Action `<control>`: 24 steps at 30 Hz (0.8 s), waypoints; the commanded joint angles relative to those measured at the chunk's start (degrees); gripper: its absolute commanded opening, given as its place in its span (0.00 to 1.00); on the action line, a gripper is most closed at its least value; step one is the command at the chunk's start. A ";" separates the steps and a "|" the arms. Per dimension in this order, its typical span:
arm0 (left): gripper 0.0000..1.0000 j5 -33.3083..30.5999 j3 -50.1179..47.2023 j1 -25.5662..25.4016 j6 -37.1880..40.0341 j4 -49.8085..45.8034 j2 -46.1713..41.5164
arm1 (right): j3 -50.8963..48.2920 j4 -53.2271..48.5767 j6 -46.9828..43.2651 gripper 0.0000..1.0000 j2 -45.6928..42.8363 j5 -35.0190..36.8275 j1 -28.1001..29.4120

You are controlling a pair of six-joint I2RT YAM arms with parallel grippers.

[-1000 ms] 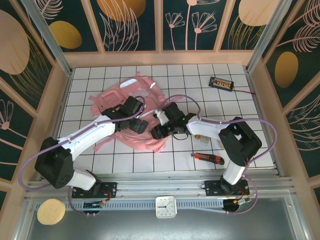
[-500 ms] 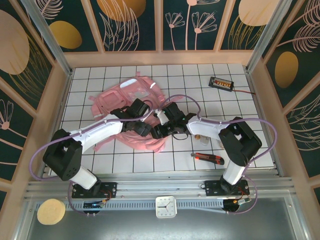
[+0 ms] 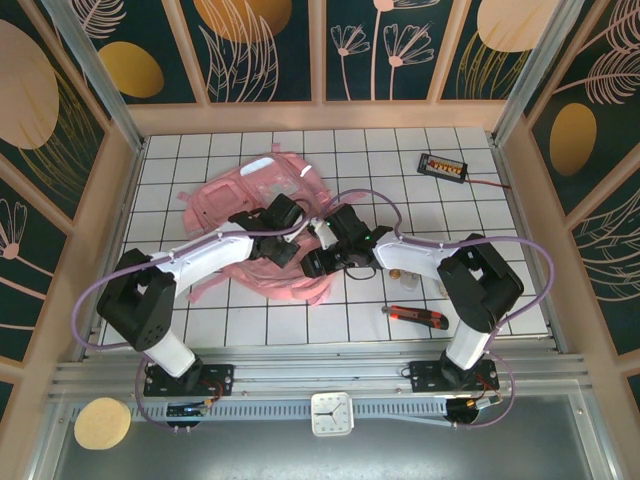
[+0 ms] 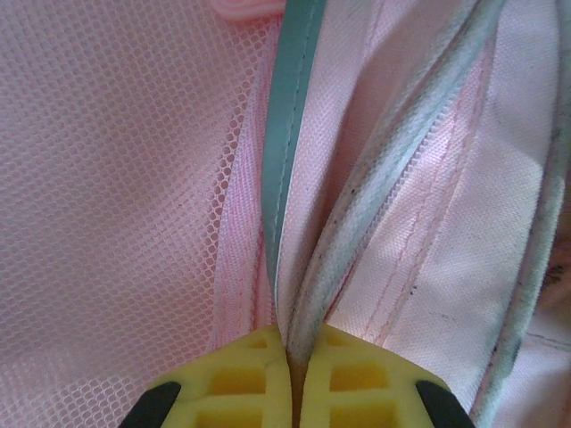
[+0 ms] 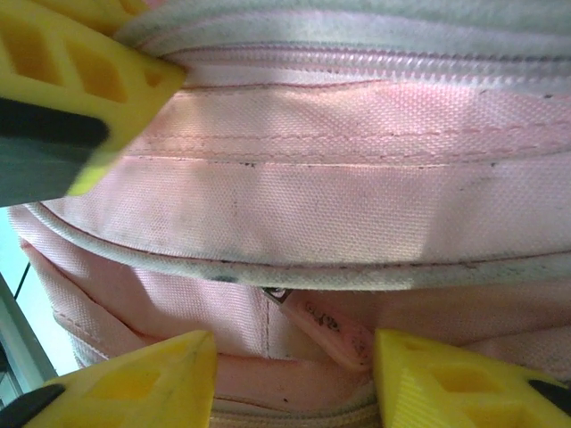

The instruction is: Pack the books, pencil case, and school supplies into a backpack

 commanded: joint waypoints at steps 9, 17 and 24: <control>0.00 15.60 9.50 2.41 -0.68 -8.32 -4.50 | 7.83 -6.65 0.42 0.62 -3.78 -2.27 -2.53; 0.00 22.85 10.94 6.11 1.73 -11.19 -3.64 | 10.18 -11.67 -5.13 0.63 -2.21 -2.31 -2.77; 0.00 23.68 12.80 6.31 2.06 -11.83 -2.18 | 8.94 -11.41 -7.28 0.47 -0.61 -0.58 -1.71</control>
